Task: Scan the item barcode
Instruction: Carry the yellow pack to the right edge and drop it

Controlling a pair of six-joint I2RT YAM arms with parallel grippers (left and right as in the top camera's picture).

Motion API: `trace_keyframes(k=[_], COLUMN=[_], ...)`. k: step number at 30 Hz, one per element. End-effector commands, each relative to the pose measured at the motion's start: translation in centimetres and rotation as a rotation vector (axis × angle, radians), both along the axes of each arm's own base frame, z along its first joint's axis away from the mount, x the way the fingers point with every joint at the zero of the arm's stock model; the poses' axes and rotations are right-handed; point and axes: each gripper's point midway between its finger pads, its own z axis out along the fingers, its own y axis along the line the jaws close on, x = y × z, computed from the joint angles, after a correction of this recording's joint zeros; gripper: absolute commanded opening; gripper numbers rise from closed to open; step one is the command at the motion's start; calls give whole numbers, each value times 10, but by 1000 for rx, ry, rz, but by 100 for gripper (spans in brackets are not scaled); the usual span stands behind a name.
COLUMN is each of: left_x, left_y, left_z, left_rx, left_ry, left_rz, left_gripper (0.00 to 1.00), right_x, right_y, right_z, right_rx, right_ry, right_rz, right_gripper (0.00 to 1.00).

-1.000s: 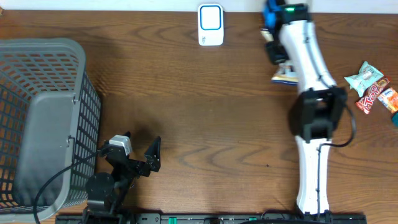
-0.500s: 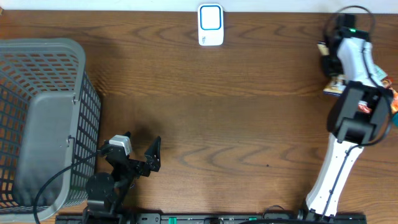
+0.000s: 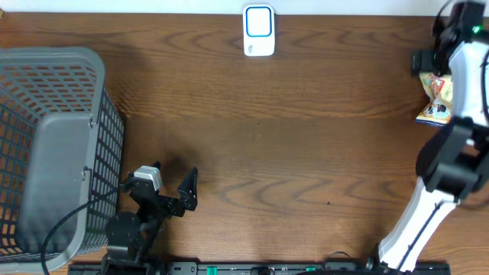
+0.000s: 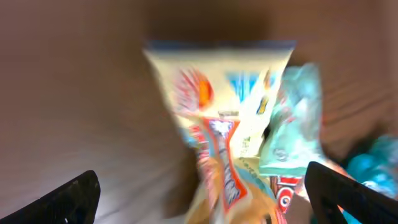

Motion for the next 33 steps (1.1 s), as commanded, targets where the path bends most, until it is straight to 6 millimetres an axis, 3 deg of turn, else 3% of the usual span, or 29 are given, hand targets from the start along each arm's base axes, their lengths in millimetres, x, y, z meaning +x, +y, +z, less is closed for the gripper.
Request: trace_keyframes(k=[1, 7, 12, 17, 25, 30, 33], left_x=[-2, -2, -2, -2, -2, -2, -2], left_y=[-2, -2, -2, -2, -2, -2, -2], left_z=[-12, -12, -12, -12, -12, -12, -12], left_rx=[18, 18, 18, 18, 18, 18, 18], left_ry=[30, 30, 30, 30, 30, 30, 30], left_rz=[-17, -17, -17, -17, -17, -17, -17], left_gripper=[98, 98, 98, 98, 98, 98, 98], right_x=[-2, -55, -125, -191, -269, -310, -322], right_y=[56, 122, 162, 174, 173, 178, 178], right_z=[132, 243, 303, 352, 399, 390, 372], right_rx=[84, 109, 114, 103, 69, 77, 71], right_ry=[-307, -518, -613, -748, -923, -897, -826], right_rz=[70, 147, 235, 273, 279, 301, 308], right_gripper=[99, 99, 99, 99, 99, 99, 99])
